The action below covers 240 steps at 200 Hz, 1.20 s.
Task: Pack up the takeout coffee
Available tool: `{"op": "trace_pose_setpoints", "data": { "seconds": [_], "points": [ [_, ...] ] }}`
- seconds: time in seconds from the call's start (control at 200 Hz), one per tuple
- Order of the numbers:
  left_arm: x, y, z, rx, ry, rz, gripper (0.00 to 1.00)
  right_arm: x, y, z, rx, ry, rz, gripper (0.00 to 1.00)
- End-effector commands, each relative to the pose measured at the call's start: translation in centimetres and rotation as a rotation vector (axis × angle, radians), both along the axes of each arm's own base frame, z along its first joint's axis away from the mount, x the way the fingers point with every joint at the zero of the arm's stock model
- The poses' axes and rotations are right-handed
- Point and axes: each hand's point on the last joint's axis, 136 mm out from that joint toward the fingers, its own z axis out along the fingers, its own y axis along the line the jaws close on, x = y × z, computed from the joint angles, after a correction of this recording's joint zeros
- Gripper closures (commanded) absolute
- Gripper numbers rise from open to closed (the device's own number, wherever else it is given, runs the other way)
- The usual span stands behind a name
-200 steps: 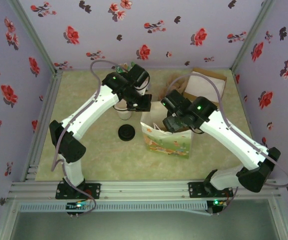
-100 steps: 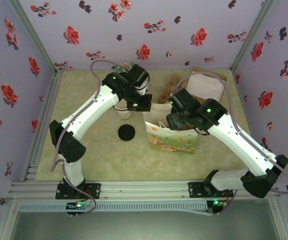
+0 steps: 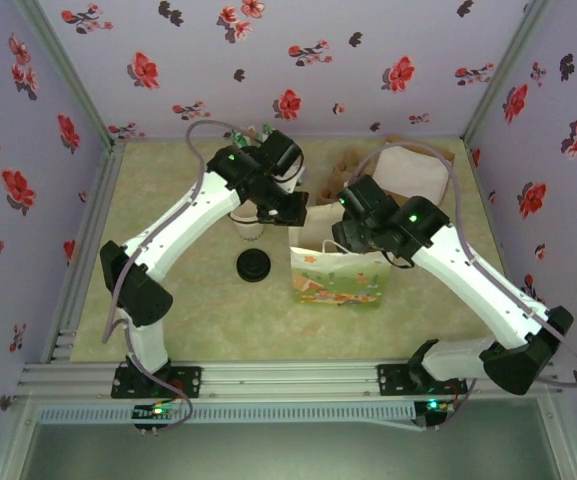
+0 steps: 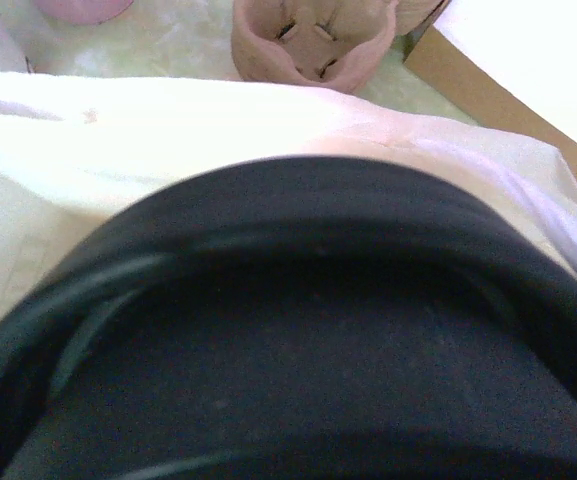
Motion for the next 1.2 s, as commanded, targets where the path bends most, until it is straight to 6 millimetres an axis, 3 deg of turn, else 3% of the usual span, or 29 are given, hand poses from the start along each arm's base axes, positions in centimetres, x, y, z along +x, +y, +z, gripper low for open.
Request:
{"op": "trace_pose_setpoints", "data": {
  "seconds": [0.0, 0.145, 0.25, 0.59, 0.805, 1.065, 1.195],
  "points": [
    [-0.9, -0.2, 0.5, 0.002, 0.006, -0.044, 1.0, 1.1, -0.6, 0.6, 0.044, -0.042, -0.074, 0.26],
    [-0.8, -0.2, 0.4, 0.005, 0.003, -0.044, 1.0, 1.2, -0.9, 2.3, 0.104, -0.109, -0.07, 0.26],
    [-0.7, -0.3, 0.2, 0.009, 0.007, -0.044, 1.0, 0.0, 0.2, 2.8, 0.189, -0.112, 0.011, 0.26],
    [-0.4, -0.6, 0.2, 0.018, 0.009, -0.053, 1.0, -3.4, 2.8, 1.2, 0.148, -0.111, 0.224, 0.28],
    [-0.3, -0.6, 0.2, 0.022, 0.008, -0.055, 1.0, -4.0, 2.9, -0.5, 0.041, -0.047, 0.284, 0.29],
    [-0.3, -0.4, -0.2, 0.037, 0.012, -0.057, 1.0, -3.6, 1.5, 3.3, 0.032, -0.2, 0.236, 0.3],
    [-0.2, -0.5, -0.2, 0.036, 0.011, -0.059, 1.0, -4.2, 2.1, 3.3, 0.041, -0.214, 0.264, 0.29]
  ]
}}
